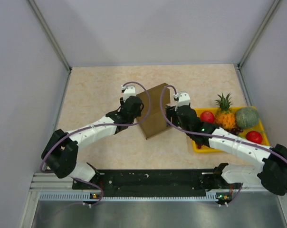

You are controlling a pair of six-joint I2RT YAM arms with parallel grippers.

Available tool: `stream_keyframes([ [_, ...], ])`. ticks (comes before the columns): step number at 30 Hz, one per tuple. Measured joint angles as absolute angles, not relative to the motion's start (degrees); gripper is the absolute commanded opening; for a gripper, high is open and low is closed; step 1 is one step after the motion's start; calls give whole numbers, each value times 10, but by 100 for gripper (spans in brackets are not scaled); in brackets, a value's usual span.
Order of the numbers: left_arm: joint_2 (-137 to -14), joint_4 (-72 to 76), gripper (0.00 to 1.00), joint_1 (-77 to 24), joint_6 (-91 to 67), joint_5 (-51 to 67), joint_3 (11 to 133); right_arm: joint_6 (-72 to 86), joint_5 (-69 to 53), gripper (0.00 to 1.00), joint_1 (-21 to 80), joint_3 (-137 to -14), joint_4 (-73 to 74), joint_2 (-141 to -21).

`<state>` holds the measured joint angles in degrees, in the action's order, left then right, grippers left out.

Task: Fold the paper box

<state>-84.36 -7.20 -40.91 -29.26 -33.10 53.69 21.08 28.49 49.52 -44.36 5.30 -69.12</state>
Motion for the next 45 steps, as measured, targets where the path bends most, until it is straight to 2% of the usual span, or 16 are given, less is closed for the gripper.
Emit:
stream_keyframes([
  [1,-835,-69,68,-409,-288,-322,535,198,251,74,479,-439,54,-673],
  [4,-802,-70,78,-409,-274,-302,529,170,149,74,409,-431,65,-630],
  [9,-714,-91,82,-394,-255,-246,513,132,-31,73,270,-432,74,-613],
  [12,-654,-110,78,-355,-248,-187,498,86,-115,68,236,-458,85,-646],
  [17,-568,-131,67,-262,-235,-70,484,24,-217,64,201,-579,96,-769],
  [21,-576,-147,68,-248,-222,-4,505,-25,-260,60,171,-684,108,-860],
  [24,-619,-152,59,-248,-209,28,528,-59,-280,56,158,-730,118,-903],
  [25,-633,-153,56,-248,-207,32,534,-70,-287,55,156,-741,123,-915],
  [30,-706,-176,55,-252,-198,36,577,-106,-331,44,155,-794,145,-973],
  [32,-719,-181,55,-257,-195,32,584,-114,-345,44,155,-807,150,-986],
  [37,-740,-185,59,-275,-193,25,588,-126,-357,57,156,-829,157,-1009],
  [39,-746,-185,59,-281,-193,21,588,-132,-356,57,156,-829,161,-1013],
  [42,-758,-185,53,-289,-193,10,589,-140,-350,54,157,-829,161,-1018],
  [45,-780,-185,46,-300,-192,-8,598,-150,-347,46,160,-829,163,-1025],
])
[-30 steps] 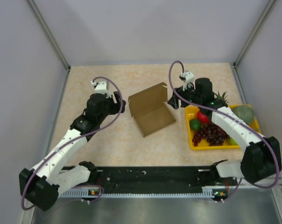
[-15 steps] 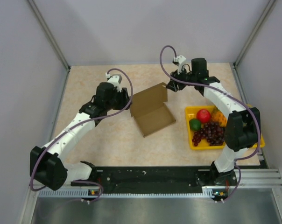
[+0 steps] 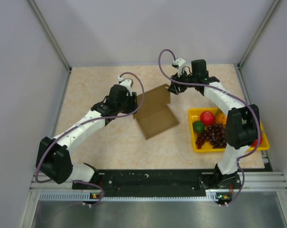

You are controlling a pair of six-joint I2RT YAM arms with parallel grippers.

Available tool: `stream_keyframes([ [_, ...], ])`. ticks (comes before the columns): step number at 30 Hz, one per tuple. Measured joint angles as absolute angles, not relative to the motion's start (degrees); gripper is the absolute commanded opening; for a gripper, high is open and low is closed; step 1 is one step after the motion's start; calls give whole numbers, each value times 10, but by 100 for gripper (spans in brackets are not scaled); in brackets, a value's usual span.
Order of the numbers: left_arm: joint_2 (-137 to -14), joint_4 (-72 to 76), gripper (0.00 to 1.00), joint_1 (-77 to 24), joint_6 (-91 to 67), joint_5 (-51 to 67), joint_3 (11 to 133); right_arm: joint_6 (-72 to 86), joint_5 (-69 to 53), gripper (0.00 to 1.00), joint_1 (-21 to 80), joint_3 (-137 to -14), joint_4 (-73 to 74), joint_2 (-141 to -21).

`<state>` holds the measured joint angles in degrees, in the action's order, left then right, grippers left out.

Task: Fold the paper box

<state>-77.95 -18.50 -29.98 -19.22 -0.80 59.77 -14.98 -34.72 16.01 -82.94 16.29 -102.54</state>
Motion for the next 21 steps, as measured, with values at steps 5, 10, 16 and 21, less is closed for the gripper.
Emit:
stream_keyframes([
  [5,-808,-194,40,-318,-189,-41,618,-169,-340,35,172,-837,173,-1046],
  [10,-817,-207,32,-330,-182,-74,636,-183,-329,19,185,-850,185,-1063],
  [16,-836,-217,27,-336,-181,-98,661,-193,-304,14,197,-860,193,-1066],
  [21,-846,-223,27,-341,-180,-114,668,-196,-292,19,197,-859,196,-1066],
])
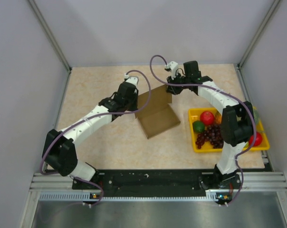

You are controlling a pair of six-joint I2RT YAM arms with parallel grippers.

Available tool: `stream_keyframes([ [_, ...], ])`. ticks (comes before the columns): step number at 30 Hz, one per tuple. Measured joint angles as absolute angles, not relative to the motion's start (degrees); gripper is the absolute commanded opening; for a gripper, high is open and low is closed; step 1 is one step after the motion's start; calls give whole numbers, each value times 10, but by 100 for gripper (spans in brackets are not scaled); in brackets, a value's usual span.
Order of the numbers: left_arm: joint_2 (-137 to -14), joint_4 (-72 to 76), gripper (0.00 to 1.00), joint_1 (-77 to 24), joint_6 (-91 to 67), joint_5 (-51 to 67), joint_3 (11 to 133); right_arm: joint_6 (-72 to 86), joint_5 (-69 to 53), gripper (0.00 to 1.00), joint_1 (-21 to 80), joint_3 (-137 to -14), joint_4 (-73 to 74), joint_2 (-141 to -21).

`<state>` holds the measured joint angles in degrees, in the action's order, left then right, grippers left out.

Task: Fold the paper box

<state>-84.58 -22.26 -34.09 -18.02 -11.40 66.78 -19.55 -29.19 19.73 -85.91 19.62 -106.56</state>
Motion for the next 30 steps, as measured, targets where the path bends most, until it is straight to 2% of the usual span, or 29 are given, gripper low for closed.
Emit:
stream_keyframes([
  [4,-847,-231,28,-343,-177,-122,670,-200,-282,19,197,-859,201,-1066],
  [6,-847,-238,34,-344,-175,-126,672,-204,-281,19,197,-858,204,-1065],
  [9,-849,-255,35,-344,-170,-130,683,-209,-279,19,197,-852,210,-1061],
  [15,-850,-275,34,-344,-161,-134,701,-221,-272,15,197,-851,222,-1058],
  [24,-861,-283,33,-344,-155,-127,703,-230,-271,14,197,-853,237,-1058],
  [30,-870,-285,38,-345,-152,-119,704,-232,-272,12,198,-872,249,-1058],
])
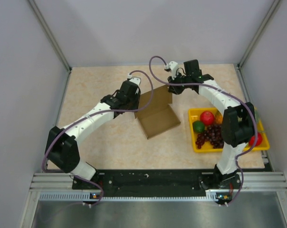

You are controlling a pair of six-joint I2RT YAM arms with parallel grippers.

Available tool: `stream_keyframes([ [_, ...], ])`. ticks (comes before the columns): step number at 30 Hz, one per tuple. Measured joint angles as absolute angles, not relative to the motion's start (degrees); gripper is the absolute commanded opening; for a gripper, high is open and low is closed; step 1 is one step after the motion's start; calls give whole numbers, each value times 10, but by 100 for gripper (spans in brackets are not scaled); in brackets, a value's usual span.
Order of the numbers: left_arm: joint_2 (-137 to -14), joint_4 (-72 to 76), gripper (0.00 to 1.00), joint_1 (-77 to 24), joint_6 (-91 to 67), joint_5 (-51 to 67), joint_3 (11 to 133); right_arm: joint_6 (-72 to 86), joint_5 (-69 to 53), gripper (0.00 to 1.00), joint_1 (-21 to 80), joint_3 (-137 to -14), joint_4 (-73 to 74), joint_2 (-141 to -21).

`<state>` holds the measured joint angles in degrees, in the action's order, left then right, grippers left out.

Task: Fold the paper box

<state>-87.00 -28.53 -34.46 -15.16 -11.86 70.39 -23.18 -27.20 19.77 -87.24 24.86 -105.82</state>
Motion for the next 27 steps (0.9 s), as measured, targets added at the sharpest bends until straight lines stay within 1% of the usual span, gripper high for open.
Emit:
stream_keyframes([
  [2,-872,-286,36,-345,-150,-116,706,-234,-272,10,198,-879,250,-1058],
  [3,-873,-287,30,-346,-150,-116,708,-234,-273,9,198,-882,251,-1058],
  [4,-875,-288,29,-346,-150,-116,710,-235,-273,9,198,-882,250,-1058],
  [8,-878,-289,28,-347,-148,-117,714,-239,-273,9,199,-882,251,-1058],
  [12,-878,-297,22,-347,-147,-119,717,-243,-272,5,201,-882,254,-1058],
  [14,-881,-303,16,-347,-146,-121,722,-245,-272,4,202,-882,254,-1058],
  [16,-887,-307,13,-347,-145,-125,728,-245,-272,3,202,-882,254,-1058],
  [17,-890,-310,9,-348,-144,-130,732,-245,-271,2,203,-883,254,-1058],
  [18,-892,-313,7,-348,-144,-132,733,-245,-270,0,203,-883,254,-1058],
  [21,-896,-321,0,-350,-143,-145,741,-245,-264,0,204,-883,254,-1058],
  [27,-921,-354,0,-356,-166,-182,782,-203,-224,0,215,-886,251,-1058],
])
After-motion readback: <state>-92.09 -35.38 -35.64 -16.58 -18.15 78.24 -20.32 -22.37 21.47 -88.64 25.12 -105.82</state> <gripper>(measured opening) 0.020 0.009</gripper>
